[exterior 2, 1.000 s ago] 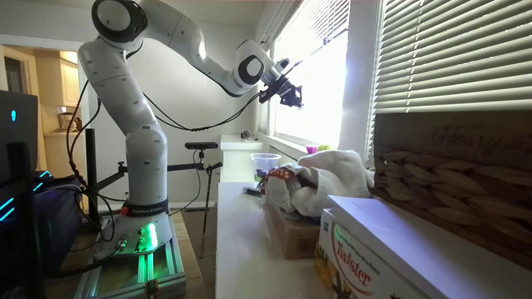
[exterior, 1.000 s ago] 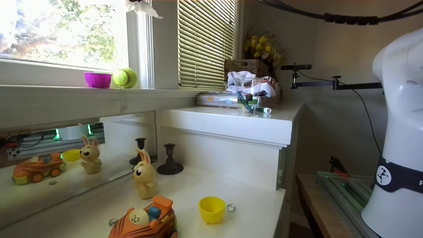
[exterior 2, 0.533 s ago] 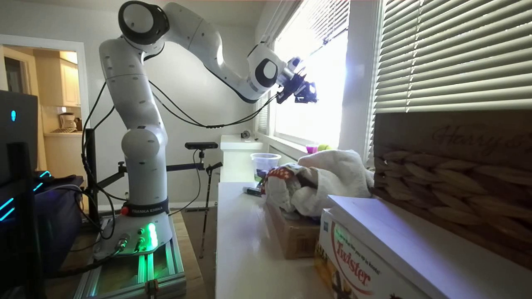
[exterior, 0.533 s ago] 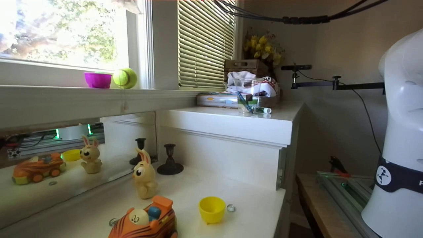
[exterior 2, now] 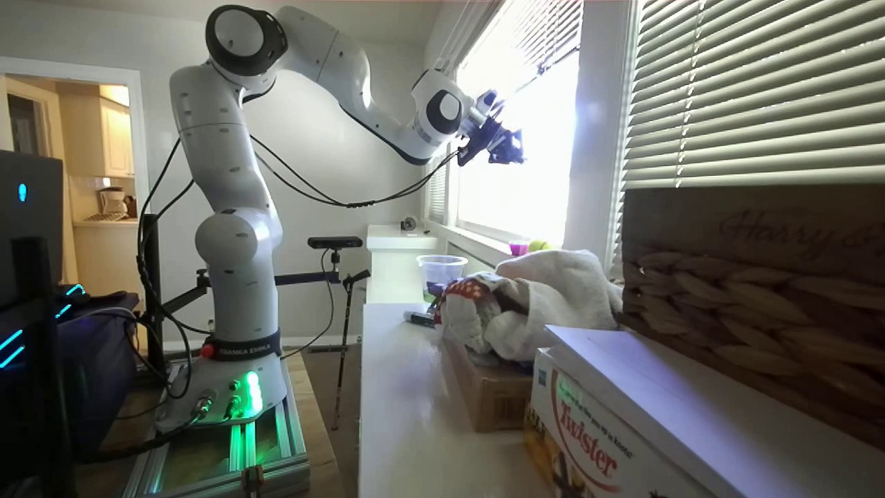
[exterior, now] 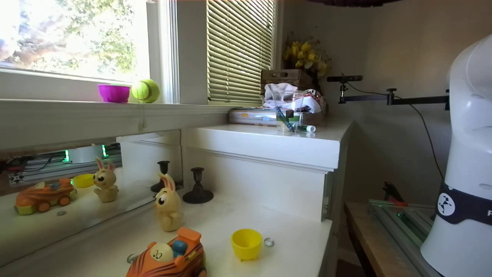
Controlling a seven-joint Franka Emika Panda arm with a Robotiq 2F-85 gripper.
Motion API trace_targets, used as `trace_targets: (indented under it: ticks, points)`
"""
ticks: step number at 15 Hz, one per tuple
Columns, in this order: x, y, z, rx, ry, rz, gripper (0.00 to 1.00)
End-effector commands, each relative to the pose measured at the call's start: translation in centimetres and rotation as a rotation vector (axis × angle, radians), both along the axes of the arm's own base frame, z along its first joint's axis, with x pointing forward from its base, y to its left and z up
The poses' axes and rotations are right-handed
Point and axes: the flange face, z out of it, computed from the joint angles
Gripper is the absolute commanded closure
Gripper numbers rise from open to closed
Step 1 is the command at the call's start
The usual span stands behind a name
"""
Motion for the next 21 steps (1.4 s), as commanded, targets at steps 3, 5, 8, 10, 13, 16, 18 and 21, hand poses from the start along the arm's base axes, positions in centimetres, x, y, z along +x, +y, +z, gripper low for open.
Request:
trace_targets:
  ticks: [3, 5, 8, 10, 13, 16, 18, 21]
  points:
    - [0.6, 1.2, 2.4, 0.062, -0.095, -0.070, 0.99]
    - [0.8, 1.2, 3.0, 0.064, -0.137, -0.084, 0.99]
    - [1.1, 1.1, 3.6, 0.061, -0.193, -0.083, 0.99]
    - [1.3, 0.9, 4.2, 0.041, -0.228, -0.075, 0.99]
    - [2.0, 0.8, 4.8, 0.027, -0.261, -0.057, 0.99]
    - [2.7, 0.6, 5.3, 0.016, -0.282, -0.050, 0.99]
    - [3.4, 0.0, 5.1, 0.013, -0.278, -0.058, 0.99]
    - [4.3, -0.7, 4.6, 0.002, -0.268, -0.064, 0.99]
